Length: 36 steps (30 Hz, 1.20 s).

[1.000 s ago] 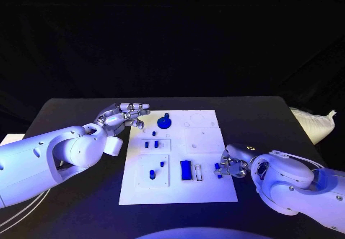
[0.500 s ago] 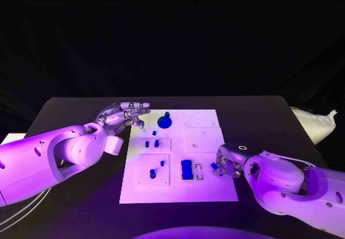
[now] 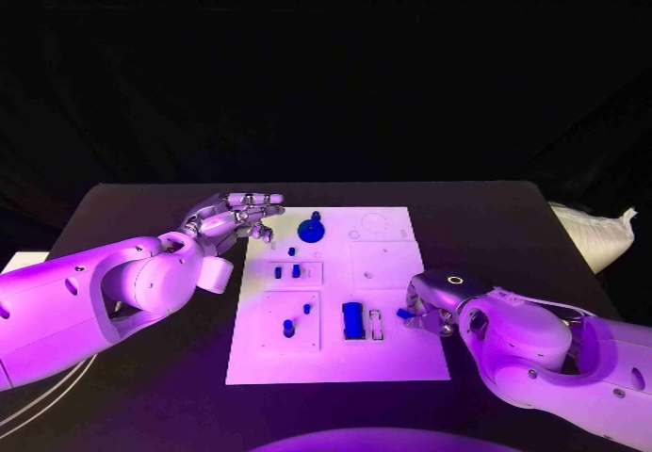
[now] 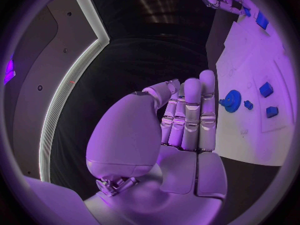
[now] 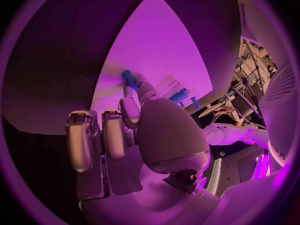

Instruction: Assemble the parts on the task board

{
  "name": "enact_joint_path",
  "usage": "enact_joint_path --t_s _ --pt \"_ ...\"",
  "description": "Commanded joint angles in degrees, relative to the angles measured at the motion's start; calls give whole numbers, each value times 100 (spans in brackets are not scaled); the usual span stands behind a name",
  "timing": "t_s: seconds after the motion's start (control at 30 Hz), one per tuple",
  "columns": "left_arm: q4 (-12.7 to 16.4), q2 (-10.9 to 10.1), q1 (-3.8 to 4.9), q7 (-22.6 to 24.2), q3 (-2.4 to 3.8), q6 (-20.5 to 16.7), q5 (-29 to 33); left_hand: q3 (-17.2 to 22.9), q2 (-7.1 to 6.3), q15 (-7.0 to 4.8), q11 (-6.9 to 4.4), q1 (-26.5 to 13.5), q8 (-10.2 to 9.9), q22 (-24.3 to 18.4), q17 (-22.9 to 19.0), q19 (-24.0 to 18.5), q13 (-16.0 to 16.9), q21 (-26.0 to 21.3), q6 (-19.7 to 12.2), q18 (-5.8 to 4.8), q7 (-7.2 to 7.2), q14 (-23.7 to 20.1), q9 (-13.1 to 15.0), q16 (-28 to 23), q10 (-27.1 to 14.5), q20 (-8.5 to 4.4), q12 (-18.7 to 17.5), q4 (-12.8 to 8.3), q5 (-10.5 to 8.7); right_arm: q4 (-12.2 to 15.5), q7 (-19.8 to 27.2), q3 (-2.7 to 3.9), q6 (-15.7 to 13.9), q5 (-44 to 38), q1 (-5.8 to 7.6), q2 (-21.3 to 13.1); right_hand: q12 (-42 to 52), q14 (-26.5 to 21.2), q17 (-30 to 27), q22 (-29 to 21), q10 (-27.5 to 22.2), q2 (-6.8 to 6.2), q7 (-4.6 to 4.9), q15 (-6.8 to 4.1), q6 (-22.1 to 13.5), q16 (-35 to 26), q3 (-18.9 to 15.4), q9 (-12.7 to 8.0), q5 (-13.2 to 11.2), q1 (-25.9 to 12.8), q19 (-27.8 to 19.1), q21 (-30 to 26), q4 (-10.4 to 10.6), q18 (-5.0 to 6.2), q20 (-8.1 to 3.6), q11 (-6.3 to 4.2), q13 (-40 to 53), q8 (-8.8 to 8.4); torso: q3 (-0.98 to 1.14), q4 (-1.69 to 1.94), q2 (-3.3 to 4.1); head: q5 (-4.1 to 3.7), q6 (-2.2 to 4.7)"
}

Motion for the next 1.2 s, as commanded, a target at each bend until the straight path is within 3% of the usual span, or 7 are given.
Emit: enact_joint_path --t_s 0.03,0.23,0.43,0.77,1.03,1.13,1.2 --pt "11 1 -3 29 2 98 -13 6 0 -14 6 -29 17 7 -6 -28 -8 14 -9 69 -12 -13 1 18 -25 -7 17 -23 30 -45 -438 -64 -196 380 -76 -25 17 366 330 1173 17 456 1 -32 26 27 138 -14 1 472 305 35 -35 -104 -23 -37 19 24 6 2 4 3 4" --pt "12 1 -4 29 2 99 -13 6 0 -14 6 -29 17 7 -6 -28 -8 14 -9 69 -12 -13 1 18 -25 -7 17 -23 30 45 -382 -49 -688 710 -72 -89 -6 368 341 1186 34 306 14 -25 50 26 602 19 14 244 313 43 -124 -107 -8 -25 16 -22 0 4 -1 3 1" --pt "14 -1 -4 28 2 96 -13 6 0 -14 6 -29 17 7 -6 -28 -8 14 -9 69 -12 -13 1 18 -25 -7 17 -23 30 152 -288 -25 -986 1058 -55 -151 -4 369 333 1189 63 150 -3 -16 29 15 830 12 -101 -289 315 44 121 -107 0 -29 28 -109 0 0 3 2 10" --pt "17 -7 -5 27 1 98 -13 7 2 -15 7 -25 14 9 -10 -30 -10 15 -21 70 -10 -15 -1 20 -35 -8 20 -32 32 303 -174 -4 -1465 1437 -47 -164 35 375 354 1212 91 -12 -18 -30 84 25 995 15 -61 -523 336 62 251 -114 -10 -40 62 -141 -1 4 5 9 4" --pt "22 -8 -6 28 1 97 -13 8 8 -14 9 -28 14 10 -12 -31 -11 15 -25 69 -8 -16 -2 21 -40 -7 23 -32 33 321 -132 -1 -1609 1770 -46 -98 58 379 366 1220 107 -94 -23 -34 110 31 1052 21 40 -626 344 69 307 -116 -15 -45 82 -154 -2 3 5 21 -7" --pt "24 -4 -6 27 1 96 -13 8 8 -14 9 -28 14 10 -12 -31 -11 15 -25 69 -8 -16 -2 21 -40 -7 23 -32 33 305 -154 0 -1571 1885 -45 -61 78 383 382 1231 124 -175 -27 -36 131 41 1056 27 319 -757 354 78 384 -120 -18 -47 99 -167 -6 10 2 16 -10" --pt "25 -3 -6 27 1 96 -13 8 8 -14 9 -28 14 10 -12 -31 -11 15 -25 69 -8 -16 -2 21 -40 -7 23 -32 33 288 -176 -1 -1509 1957 -45 -41 85 384 385 1235 128 -193 -27 -36 138 43 1056 30 361 -784 357 82 400 -121 -19 -47 104 -170 -9 11 2 10 -9"
